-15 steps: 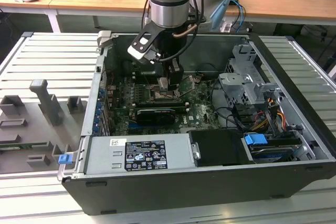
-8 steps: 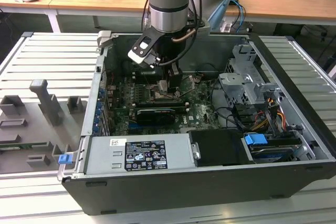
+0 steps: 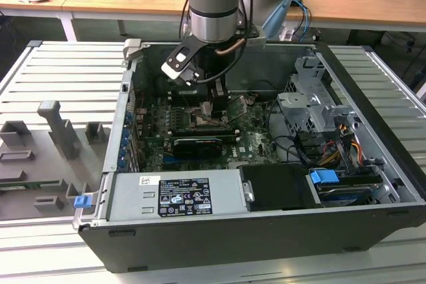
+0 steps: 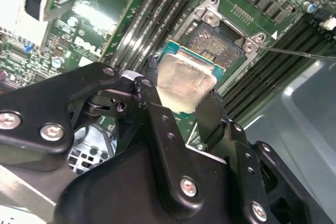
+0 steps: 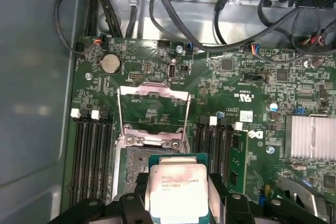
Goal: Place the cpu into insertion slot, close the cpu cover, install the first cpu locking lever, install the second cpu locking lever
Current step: 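Place the cpu into insertion slot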
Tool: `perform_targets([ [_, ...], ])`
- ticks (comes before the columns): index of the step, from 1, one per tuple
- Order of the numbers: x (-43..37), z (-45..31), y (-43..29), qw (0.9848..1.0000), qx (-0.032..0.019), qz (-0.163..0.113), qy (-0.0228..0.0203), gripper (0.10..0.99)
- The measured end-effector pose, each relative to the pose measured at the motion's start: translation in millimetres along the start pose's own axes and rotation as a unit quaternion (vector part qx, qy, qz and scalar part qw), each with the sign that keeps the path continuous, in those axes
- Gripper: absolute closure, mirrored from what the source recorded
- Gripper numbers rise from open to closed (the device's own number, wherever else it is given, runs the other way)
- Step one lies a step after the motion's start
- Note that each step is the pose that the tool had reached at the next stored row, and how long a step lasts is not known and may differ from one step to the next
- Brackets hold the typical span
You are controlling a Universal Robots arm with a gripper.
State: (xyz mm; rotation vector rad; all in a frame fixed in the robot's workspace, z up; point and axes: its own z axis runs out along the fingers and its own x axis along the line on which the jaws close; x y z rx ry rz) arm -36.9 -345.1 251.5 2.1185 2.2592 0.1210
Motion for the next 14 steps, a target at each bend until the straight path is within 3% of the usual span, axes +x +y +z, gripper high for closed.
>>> perform_targets([
  [8, 7.1, 5.8, 0.0, 1.0000, 0.0000, 0.001, 0.0000, 0.557],
  [14, 7.2, 9.1, -0.3, 0.9987, -0.0011, 0.052, -0.0045, 0.557],
])
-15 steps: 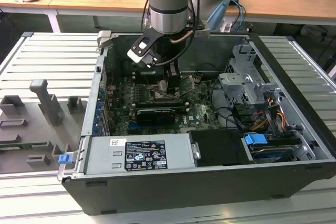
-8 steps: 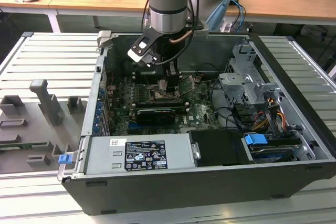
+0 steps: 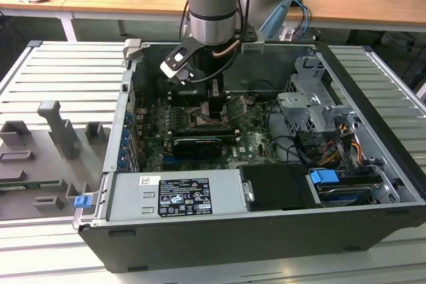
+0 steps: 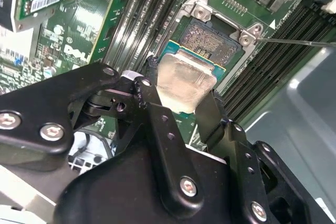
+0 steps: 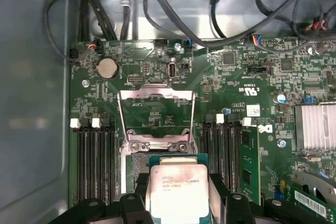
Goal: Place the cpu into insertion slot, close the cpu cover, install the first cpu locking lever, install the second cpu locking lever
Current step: 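Place the cpu into insertion slot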
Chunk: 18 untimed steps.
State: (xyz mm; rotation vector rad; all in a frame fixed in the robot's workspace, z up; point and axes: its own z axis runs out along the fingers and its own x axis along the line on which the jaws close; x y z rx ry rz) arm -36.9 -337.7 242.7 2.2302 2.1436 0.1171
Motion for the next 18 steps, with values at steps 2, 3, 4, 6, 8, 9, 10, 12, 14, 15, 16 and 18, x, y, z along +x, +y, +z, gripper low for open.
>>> perform_targets([
  [2, 0.0, 0.1, 0.0, 1.0000, 0.0000, 0.001, -0.0001, 0.557],
  [3, 0.0, 0.2, 0.0, 1.0000, -0.0001, 0.001, -0.0001, 0.557],
  [4, 0.0, 0.3, 0.0, 1.0000, -0.0001, 0.001, -0.0001, 0.557],
  [6, 0.0, 0.8, -0.1, 1.0000, -0.0001, 0.001, 0.0000, 0.557],
  [8, 0.0, 1.7, -0.2, 1.0000, -0.0001, 0.001, -0.0001, 0.557],
  [9, 0.0, 2.2, -0.2, 1.0000, -0.0001, 0.001, -0.0001, 0.557],
  [10, 0.0, 2.5, -0.2, 1.0000, 0.0000, 0.001, -0.0002, 0.557],
  [12, 0.0, 2.8, -0.3, 1.0000, -0.0001, 0.001, -0.0001, 0.557],
  [14, 0.0, 3.1, -0.3, 1.0000, -0.0001, 0.001, 0.0000, 0.557],
  [15, 0.0, 3.3, -0.3, 1.0000, -0.0001, 0.001, -0.0001, 0.557],
  [16, 0.0, 3.5, -0.3, 1.0000, -0.0001, 0.001, -0.0001, 0.557],
  [18, 0.2, 4.1, -0.4, 1.0000, -0.0002, 0.002, 0.0000, 0.557],
])
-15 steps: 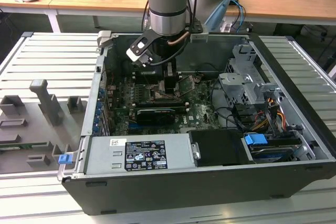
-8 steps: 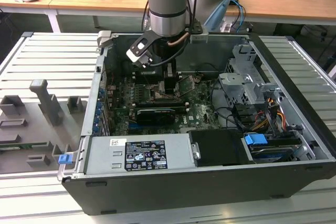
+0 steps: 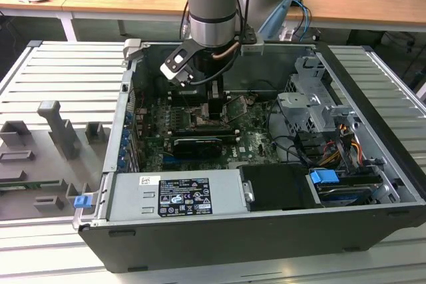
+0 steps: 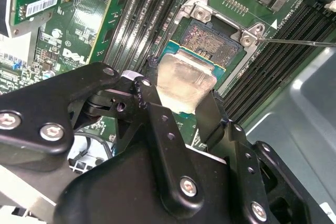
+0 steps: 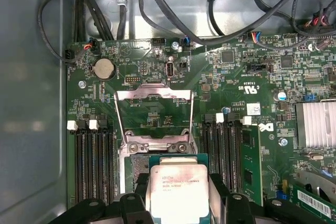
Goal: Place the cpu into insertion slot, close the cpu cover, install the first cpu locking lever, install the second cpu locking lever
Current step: 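Place the cpu into insertion slot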
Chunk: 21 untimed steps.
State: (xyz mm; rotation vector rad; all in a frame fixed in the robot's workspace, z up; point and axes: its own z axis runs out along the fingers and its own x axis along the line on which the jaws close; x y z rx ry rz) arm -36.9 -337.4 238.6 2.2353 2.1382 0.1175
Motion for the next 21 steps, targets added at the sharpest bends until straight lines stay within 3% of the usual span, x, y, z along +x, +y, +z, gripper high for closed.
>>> perform_targets([
  [4, 1.0, 1.4, -0.5, 0.9999, -0.0002, 0.012, -0.0011, 0.557],
  [15, 10.5, 12.7, -7.1, 1.0000, -0.0001, 0.007, -0.0005, 0.557],
  [21, 14.9, 23.8, -11.0, 1.0000, 0.0001, -0.003, 0.0005, 0.557],
])
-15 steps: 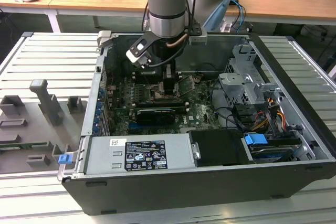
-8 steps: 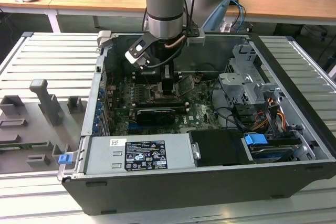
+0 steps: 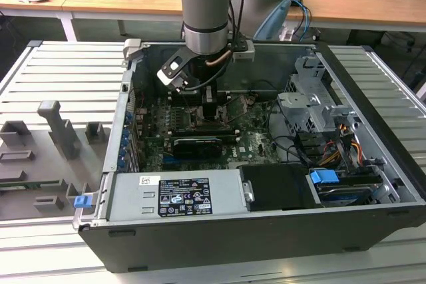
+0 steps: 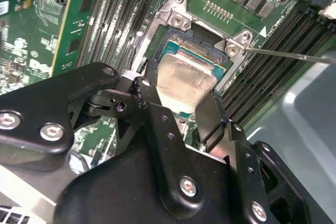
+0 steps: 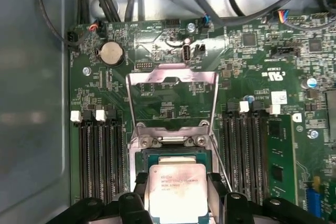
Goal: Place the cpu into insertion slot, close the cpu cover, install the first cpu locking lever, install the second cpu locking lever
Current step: 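Place the cpu into insertion slot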
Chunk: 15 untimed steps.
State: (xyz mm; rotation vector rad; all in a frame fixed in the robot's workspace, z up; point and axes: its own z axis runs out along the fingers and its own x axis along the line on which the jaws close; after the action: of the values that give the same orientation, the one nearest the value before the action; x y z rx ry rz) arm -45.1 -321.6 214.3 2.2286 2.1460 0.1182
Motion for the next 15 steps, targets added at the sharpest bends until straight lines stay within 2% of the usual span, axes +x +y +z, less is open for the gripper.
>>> perform_targets([
  [10, 0.8, 11.0, -1.5, 1.0000, 0.0002, -0.006, 0.0005, 0.557],
  [15, 1.3, 13.1, -1.7, 1.0000, 0.0002, -0.007, 0.0005, 0.557],
])
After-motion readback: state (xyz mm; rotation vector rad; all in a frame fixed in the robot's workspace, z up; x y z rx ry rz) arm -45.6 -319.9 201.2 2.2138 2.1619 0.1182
